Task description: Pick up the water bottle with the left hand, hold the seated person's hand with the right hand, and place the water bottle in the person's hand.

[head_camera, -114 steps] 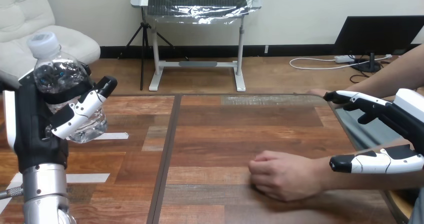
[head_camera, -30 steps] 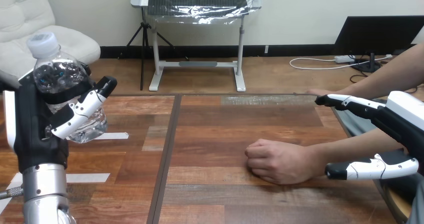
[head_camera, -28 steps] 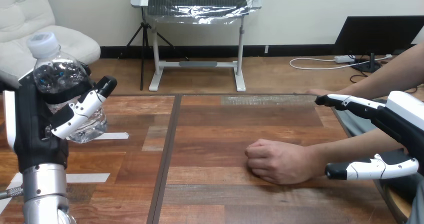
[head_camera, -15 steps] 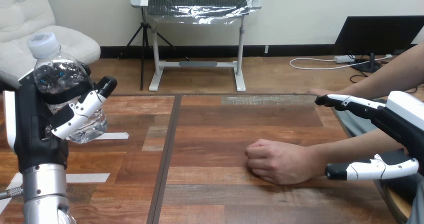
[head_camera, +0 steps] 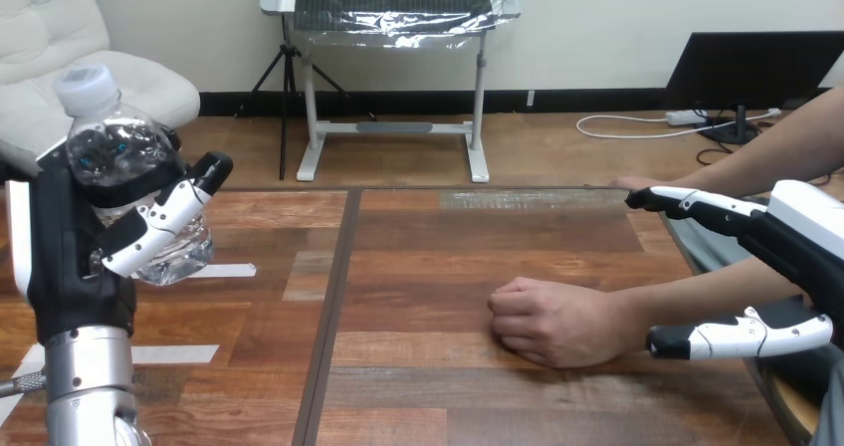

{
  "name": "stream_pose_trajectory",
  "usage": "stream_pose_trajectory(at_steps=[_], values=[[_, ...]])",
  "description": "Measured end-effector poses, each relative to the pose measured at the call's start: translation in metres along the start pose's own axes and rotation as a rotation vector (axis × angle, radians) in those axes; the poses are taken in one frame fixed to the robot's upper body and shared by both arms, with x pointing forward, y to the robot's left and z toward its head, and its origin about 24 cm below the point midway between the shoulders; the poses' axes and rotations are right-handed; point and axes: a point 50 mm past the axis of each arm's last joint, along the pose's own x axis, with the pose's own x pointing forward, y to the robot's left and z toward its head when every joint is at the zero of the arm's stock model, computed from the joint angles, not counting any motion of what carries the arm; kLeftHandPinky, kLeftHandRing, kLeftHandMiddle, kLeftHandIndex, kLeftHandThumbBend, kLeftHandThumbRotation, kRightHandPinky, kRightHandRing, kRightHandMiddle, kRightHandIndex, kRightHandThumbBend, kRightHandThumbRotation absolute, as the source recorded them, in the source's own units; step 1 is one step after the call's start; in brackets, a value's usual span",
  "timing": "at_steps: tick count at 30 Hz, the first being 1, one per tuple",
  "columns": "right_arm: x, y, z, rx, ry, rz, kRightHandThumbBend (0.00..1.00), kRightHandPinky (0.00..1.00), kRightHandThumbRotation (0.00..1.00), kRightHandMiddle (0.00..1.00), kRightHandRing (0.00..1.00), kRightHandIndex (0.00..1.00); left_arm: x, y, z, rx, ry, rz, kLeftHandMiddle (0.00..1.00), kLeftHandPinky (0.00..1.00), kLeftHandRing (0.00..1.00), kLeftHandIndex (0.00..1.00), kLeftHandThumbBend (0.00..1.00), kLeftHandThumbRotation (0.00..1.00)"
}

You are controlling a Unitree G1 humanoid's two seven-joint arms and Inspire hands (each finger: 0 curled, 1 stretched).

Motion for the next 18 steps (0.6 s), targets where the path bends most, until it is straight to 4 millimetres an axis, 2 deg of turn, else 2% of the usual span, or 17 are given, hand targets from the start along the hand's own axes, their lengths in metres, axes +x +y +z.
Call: stream_pose_trajectory(at_steps=[18], values=[[0.0009,-0.0011,0.0006,-0.012,-0.002,-0.002,1.0,0.89,0.73,0.9,0.88,0.9,0.0,0.0,0.0,0.0,0.0,0.0,0.34,0.24,0.29,0.4,0.59,0.0]])
